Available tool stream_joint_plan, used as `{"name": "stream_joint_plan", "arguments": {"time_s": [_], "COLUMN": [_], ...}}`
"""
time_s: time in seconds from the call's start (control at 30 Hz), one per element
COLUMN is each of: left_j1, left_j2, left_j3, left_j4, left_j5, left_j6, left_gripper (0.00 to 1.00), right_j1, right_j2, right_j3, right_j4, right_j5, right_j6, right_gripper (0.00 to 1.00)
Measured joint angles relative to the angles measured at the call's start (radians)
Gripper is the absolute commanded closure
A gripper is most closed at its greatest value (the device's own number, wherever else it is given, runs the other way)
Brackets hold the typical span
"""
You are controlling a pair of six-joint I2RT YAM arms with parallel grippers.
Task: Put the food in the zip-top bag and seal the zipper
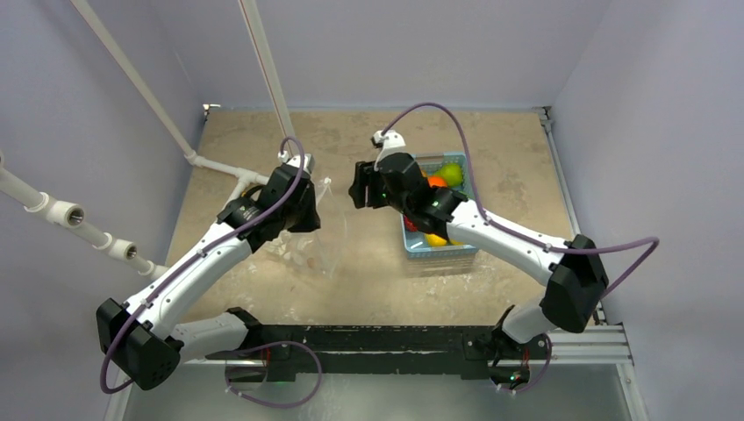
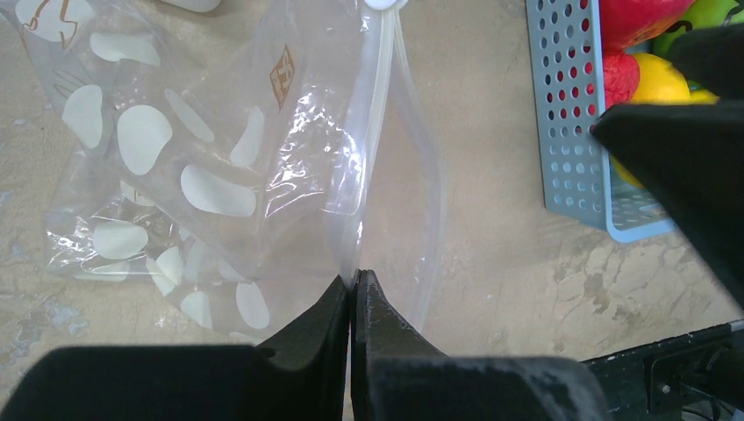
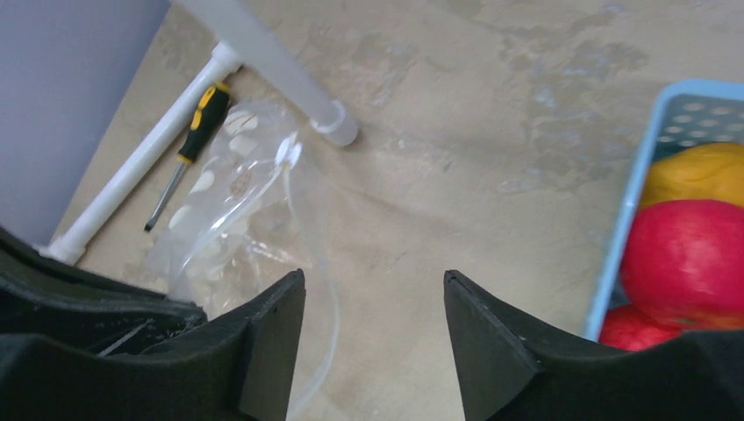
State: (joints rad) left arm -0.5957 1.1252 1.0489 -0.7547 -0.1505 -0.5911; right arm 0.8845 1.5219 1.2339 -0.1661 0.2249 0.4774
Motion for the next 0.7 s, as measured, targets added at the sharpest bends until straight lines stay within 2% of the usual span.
{"name": "stream_joint_plan", "arguments": {"time_s": [0.4,0.7], "left_j1": [0.000,0.000], "left_j2": [0.007,0.003], "left_j3": [0.000,-0.004], "left_j4": [0.010,0.019], "left_j5": [-0.006,-0.005], "left_j6": [0.000,0.001], "left_gripper": [1.00,1.00], "right_j1": [-0.161,-0.257], "right_j2": [-0.047,-0.023], "right_j3": [0.000,-0.041], "right_j4": [-0.087,-0.096], "right_j5": [0.129,0.205], "right_j6": [0.002,0.024], "right_gripper": [0.03,0.01]}}
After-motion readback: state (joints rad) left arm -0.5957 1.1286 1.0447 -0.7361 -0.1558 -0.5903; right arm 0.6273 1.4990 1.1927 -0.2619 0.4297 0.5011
